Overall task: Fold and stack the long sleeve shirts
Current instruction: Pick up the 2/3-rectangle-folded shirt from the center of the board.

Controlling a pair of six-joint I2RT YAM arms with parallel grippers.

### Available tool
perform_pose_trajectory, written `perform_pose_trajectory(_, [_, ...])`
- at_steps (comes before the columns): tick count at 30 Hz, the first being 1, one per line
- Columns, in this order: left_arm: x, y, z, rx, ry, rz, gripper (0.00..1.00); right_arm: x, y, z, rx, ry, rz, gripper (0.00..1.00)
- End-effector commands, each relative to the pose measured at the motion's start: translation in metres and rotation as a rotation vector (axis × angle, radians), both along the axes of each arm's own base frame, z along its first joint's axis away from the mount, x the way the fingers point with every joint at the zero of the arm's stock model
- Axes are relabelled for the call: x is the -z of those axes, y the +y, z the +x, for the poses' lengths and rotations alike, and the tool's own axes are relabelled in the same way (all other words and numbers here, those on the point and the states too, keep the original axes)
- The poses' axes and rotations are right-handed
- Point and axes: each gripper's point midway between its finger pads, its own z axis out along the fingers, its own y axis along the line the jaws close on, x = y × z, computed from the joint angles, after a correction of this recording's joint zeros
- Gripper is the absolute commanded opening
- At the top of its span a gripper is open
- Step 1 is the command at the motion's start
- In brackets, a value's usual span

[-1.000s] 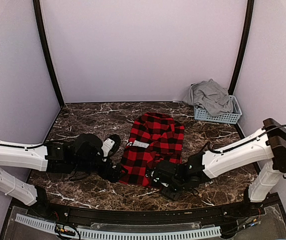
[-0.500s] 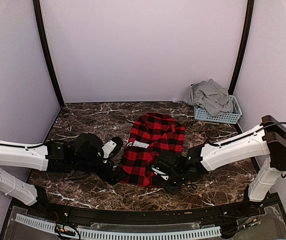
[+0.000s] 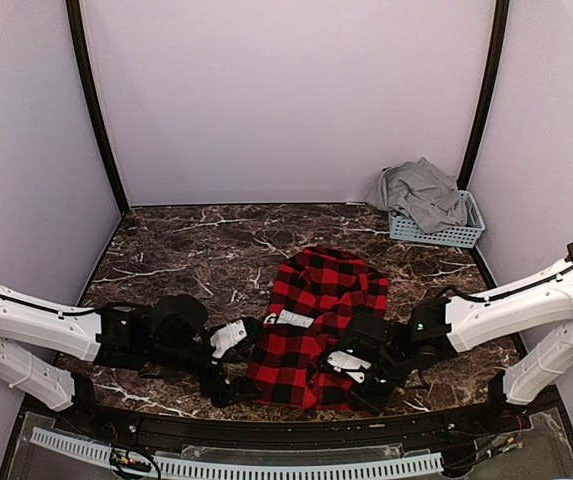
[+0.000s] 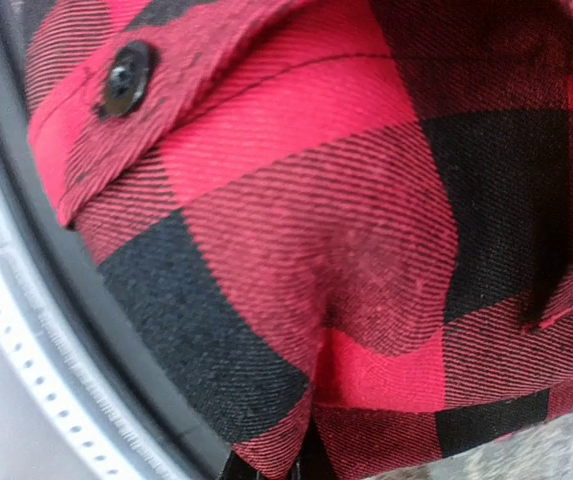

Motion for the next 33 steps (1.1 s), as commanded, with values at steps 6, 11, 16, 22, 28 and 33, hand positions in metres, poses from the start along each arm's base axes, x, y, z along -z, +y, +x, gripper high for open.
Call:
perform_pose_trajectory(6, [0.029,-0.012,-0.047,0.331,-0.171,0.074,0.91,-0.02,0.007,-0.025,-0.016,0.139,0.099,0.0])
perform_pose_trajectory(11, [0.039,-0.014,-0.033,0.324,-0.302,0.147,0.93,-0.024,0.009,-0.03,-0.031,0.18,0.128,0.0])
perform_pose_trajectory(16, [0.049,-0.015,-0.024,0.343,-0.394,0.22,0.91,-0.042,0.012,-0.032,-0.025,0.209,0.201,0.0])
perform_pose_trajectory(22, [0.052,-0.015,-0.002,0.316,-0.542,0.293,0.82,-0.051,0.011,-0.034,-0.023,0.233,0.246,0.0])
perform_pose_trajectory(28, [0.035,-0.029,0.006,0.323,-0.621,0.255,0.5,-0.046,0.01,-0.036,-0.025,0.248,0.24,0.0])
perform_pose_trajectory(33, [0.033,-0.027,-0.008,0.387,-0.518,0.309,0.1,-0.048,0.011,-0.035,-0.026,0.254,0.24,0.0])
